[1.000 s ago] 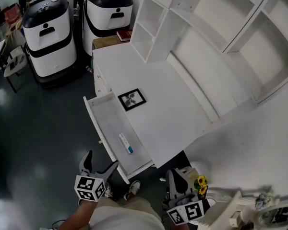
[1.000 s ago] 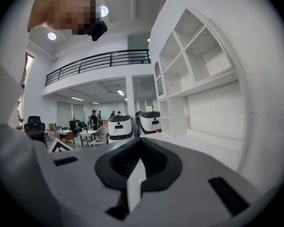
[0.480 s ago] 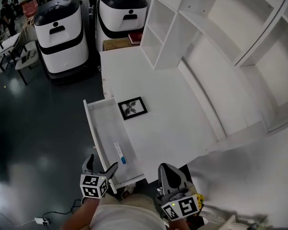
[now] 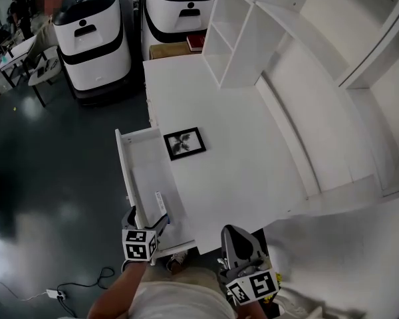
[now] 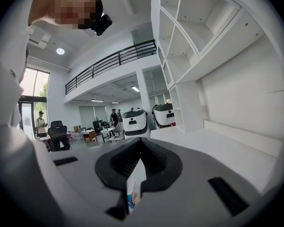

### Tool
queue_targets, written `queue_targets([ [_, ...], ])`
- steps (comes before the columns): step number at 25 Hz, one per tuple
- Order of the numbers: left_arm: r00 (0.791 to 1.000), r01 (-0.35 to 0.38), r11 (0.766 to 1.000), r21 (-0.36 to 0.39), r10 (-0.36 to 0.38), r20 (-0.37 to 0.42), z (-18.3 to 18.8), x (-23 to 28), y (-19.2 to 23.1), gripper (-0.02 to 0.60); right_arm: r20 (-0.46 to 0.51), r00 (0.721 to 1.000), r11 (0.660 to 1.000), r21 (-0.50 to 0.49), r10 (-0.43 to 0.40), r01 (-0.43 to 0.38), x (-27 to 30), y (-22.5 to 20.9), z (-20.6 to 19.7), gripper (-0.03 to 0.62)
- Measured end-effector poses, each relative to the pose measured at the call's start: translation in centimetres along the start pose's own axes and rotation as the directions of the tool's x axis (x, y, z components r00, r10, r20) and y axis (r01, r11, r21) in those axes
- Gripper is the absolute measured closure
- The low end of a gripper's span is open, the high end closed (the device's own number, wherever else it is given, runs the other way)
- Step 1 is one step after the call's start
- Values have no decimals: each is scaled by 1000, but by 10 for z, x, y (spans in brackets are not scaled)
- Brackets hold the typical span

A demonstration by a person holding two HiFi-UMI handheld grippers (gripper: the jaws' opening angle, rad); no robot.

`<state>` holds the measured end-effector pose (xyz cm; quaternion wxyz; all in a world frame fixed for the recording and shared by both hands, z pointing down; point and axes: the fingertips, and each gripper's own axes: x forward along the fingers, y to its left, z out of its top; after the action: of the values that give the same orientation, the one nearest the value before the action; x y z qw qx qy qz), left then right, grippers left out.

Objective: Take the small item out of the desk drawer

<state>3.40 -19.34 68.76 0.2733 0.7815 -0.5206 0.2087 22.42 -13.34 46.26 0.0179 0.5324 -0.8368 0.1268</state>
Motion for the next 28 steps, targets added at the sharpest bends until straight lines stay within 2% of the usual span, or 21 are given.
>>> queue_targets([
  [10,994,-50,999,8,50,-101,-32,54,-12,109,-42,999,1000,-7,-29,29,-15,-27,-10,585],
  [18,975,-125,992,6,124,-184,-57,83,-2,200,-71,996,999,-12,-50,49,-23,-46,-18,585],
  [28,962,-157,985,-69,137,-235,-69,94,2,293,-76,997,1000,-30,-7,4,-7,-45,-11,583],
])
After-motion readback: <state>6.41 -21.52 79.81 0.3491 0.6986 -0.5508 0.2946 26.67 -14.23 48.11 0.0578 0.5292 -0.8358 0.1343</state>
